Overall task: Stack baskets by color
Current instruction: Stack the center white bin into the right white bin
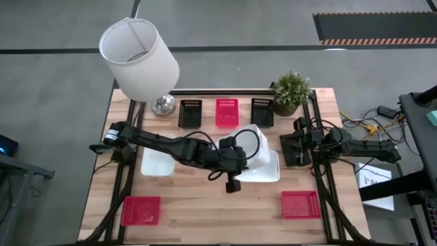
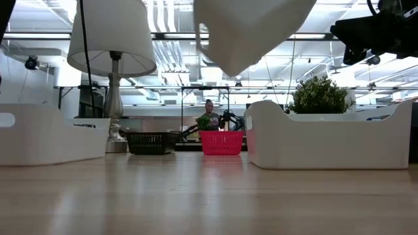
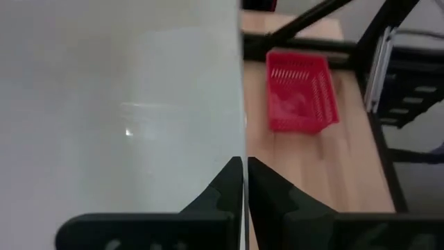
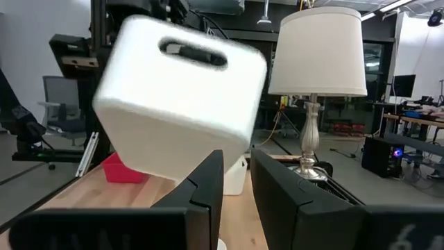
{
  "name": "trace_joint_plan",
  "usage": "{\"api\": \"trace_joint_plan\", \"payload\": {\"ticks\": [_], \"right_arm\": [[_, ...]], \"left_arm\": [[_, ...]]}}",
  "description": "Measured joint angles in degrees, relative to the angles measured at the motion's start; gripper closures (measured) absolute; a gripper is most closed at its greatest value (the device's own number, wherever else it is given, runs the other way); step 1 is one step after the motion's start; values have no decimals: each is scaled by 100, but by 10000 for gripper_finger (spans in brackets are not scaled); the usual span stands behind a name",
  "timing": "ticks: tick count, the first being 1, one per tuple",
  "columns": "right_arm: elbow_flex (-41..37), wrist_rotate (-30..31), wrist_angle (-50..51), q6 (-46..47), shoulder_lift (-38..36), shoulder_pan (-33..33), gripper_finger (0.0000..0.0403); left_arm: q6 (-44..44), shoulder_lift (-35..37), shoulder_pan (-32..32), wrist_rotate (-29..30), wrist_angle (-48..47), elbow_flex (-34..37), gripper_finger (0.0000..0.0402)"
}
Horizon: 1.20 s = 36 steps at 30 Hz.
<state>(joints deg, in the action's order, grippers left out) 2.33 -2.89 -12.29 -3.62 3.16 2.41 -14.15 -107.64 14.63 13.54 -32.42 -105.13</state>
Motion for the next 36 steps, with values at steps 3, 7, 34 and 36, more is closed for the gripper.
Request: {"api": "trace_joint_plan", "payload": {"ticks": [3,7,34,36], "right_arm": [[0,0,-48,0,-10,1,335],[154,-3,2,0,-27,-1,335],[1054,-58,1258,-112,-262,-1,335],[1050,-58,1258,-160,-259,-1,335]], "left_arm": [[138,-45,10,-100,123,-7,401],[167,-122,12,-144,304,-6,401],[365,-891,-35,-476,1348,36,401],[248,-894,-66,-715,1294,40,402]]}}
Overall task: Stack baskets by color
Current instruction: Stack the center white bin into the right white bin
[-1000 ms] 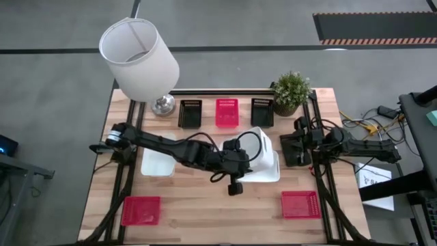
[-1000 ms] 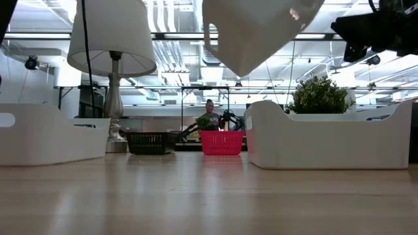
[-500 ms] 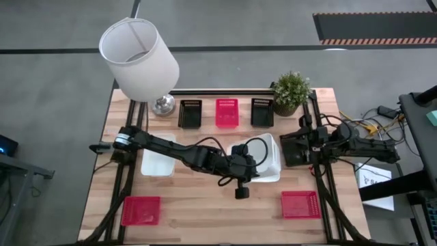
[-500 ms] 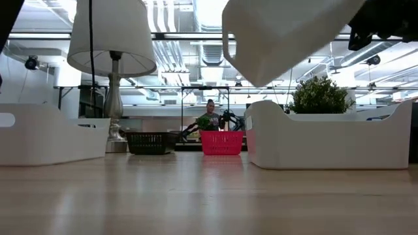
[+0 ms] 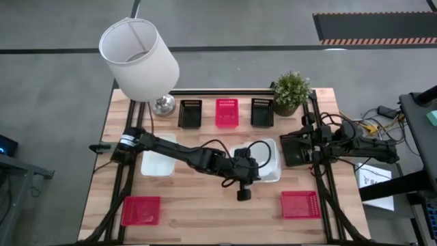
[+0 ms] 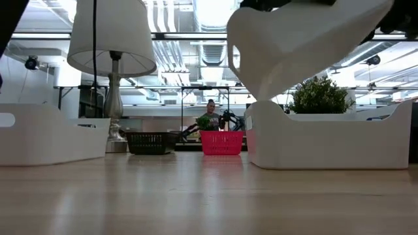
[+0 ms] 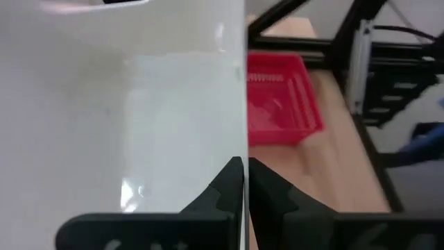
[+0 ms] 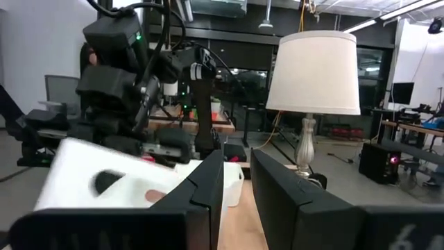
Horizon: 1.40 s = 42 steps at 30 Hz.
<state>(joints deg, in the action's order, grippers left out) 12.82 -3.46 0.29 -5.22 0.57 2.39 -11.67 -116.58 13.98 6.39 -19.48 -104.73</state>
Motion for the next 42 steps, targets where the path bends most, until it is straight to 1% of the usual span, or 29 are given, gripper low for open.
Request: {"api": "trace_joint_plan", "payload": {"ticks": [1,5,8,29,34,42], "right_arm": [[-6,0,0,-27,3,0,335],[-14,0,25,-13,1,0,335],[-14,0,47,10,-3,0,335],[-20,2,125,27,-3,0,335],[-22,2,163,27,-3,0,335],[-22,4,233,13,-3,0,335]], "left_arm": [[-104,-52,-15,-132,32,0,402],[-294,-115,-39,-287,-5,13,402],[-295,-137,-39,-292,141,13,401],[-311,-174,-78,-283,143,24,402],[-391,-174,-93,-260,172,148,402],[-607,-174,-180,-264,529,480,402]]}}
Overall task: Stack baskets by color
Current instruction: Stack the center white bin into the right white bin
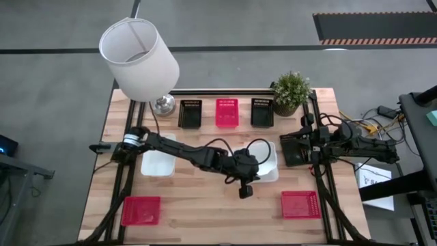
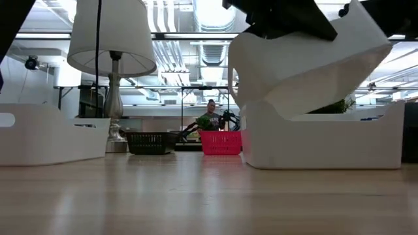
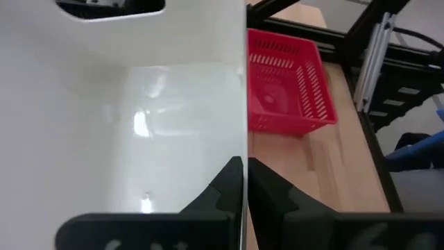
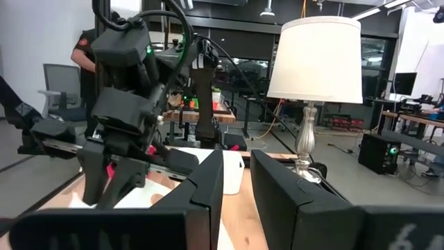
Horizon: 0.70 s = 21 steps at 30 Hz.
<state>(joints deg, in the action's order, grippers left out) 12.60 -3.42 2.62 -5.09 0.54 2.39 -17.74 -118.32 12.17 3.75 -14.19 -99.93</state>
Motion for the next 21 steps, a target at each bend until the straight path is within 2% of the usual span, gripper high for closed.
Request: {"api": "trace_joint_plan", "payload": {"ticks": [12,21], "right_arm": [[0,2,13,-4,0,0,335],[0,2,17,1,0,0,335]], "left_arm": [[-10,0,-71,-44,50,1,395],[-8,0,-97,-46,56,1,315]]}}
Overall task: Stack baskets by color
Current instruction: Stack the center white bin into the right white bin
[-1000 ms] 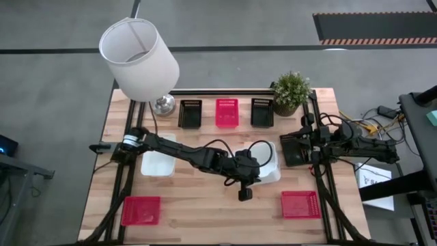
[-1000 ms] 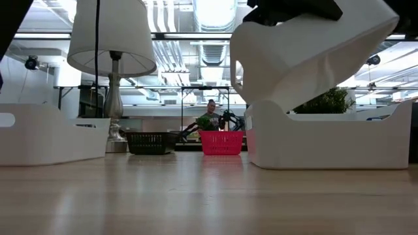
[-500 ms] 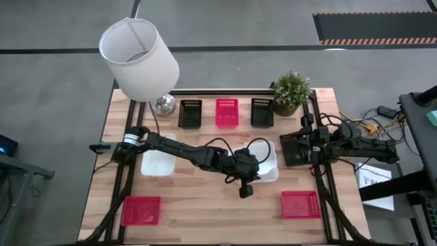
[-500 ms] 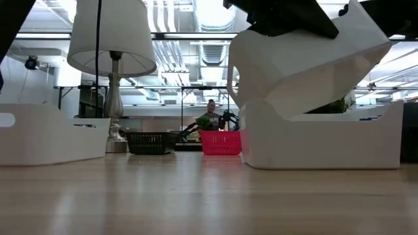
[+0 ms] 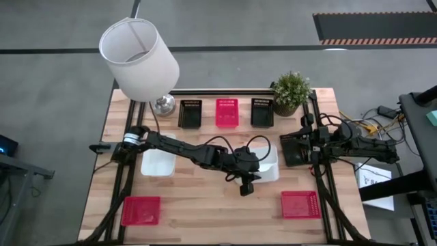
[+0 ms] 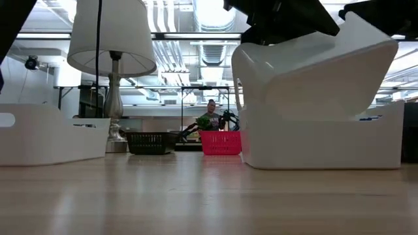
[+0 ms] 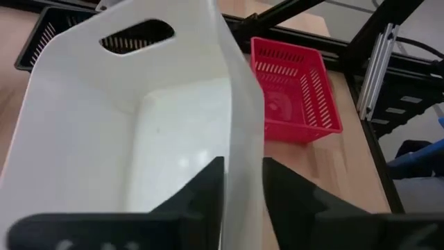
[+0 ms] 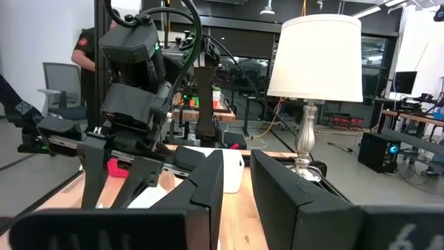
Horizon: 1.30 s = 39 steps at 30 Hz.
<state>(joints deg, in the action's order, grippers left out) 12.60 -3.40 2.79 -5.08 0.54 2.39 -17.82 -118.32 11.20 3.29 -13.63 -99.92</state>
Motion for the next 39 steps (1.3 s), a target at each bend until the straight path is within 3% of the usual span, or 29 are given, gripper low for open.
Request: {"api": "trace_joint_plan", "payload": {"ticks": [7,13,20,24,29,39], "right_arm": [[0,0,11,4,0,0,335],[0,0,121,66,2,0,335],[-79,-25,-77,232,197,0,335],[-89,-504,-823,391,572,-50,335],[-82,-599,-1864,409,1264,-253,335],[787,-544,-1844,414,2724,-626,335]], "left_arm": [[15,2,-7,-4,-4,-11,264],[121,103,-7,-19,-149,-25,247],[1469,685,227,212,-289,133,246],[2195,1045,334,622,24,732,246],[2514,1724,328,749,1291,2001,246],[3056,3472,304,946,3758,4322,246]]}}
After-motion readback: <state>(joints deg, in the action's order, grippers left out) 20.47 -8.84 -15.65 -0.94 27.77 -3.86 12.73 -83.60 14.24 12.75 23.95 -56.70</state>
